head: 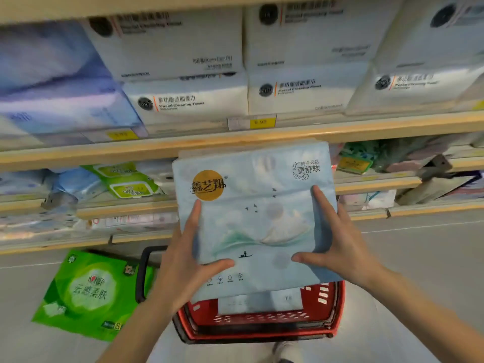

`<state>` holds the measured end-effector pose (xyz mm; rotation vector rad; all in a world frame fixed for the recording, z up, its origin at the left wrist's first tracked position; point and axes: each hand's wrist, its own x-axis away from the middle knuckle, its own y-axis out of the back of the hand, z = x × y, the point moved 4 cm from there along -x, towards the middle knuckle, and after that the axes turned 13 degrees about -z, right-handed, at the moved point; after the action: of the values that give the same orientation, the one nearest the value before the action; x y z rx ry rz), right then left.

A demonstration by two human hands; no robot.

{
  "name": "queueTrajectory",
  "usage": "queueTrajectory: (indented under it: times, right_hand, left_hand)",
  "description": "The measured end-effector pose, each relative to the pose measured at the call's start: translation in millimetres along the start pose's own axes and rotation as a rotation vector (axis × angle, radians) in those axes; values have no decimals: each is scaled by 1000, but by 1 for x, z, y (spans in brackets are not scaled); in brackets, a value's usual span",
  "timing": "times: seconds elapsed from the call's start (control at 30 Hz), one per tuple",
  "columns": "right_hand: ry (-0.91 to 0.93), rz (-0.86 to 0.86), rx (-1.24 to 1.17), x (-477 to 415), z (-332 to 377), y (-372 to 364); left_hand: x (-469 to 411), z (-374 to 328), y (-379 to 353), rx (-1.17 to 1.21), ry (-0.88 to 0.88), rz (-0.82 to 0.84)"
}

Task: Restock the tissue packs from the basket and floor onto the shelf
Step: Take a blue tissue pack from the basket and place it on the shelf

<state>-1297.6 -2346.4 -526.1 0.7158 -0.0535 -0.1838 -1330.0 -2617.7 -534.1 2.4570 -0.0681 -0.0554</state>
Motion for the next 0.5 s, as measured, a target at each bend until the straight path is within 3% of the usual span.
queueTrajectory:
  times: [0.17, 0.5]
  right_hand:
    - [84, -144, 44, 11, 101, 57]
    - [362, -412, -97, 92, 322, 145]
  left_hand:
    - [-1, -76, 93, 14, -180, -119]
    - [56, -203, 313, -29, -496, -351]
